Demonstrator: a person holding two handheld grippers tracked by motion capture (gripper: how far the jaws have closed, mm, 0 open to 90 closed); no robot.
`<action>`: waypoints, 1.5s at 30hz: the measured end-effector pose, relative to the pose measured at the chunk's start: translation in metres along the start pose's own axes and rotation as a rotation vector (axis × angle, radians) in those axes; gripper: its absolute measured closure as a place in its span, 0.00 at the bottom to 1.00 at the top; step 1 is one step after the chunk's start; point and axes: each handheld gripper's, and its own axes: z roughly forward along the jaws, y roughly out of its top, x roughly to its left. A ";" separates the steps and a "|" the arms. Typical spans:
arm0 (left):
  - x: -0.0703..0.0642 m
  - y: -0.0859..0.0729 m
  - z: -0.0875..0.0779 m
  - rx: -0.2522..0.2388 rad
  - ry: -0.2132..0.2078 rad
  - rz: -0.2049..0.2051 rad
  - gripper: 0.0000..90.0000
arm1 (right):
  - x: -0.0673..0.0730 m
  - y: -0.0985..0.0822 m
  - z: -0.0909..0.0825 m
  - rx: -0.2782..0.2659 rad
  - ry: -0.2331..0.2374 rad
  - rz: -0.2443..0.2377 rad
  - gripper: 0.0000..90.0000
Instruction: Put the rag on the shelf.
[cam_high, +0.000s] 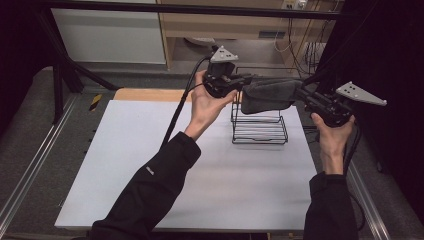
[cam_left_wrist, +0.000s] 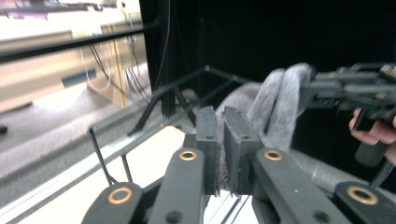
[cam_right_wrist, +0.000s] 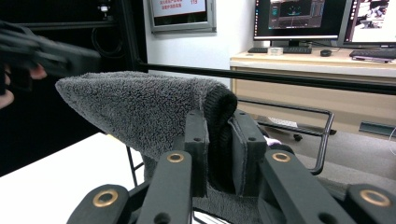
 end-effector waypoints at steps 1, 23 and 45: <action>-0.001 -0.003 0.002 0.011 -0.007 0.006 0.97 | 0.000 -0.001 0.000 0.001 0.002 -0.003 0.87; -0.011 -0.037 0.019 0.117 -0.035 0.067 1.00 | 0.013 0.007 -0.018 0.038 0.041 -0.022 0.63; -0.006 -0.060 0.037 0.133 -0.003 0.066 0.98 | 0.001 -0.040 0.019 0.187 -0.037 0.042 0.91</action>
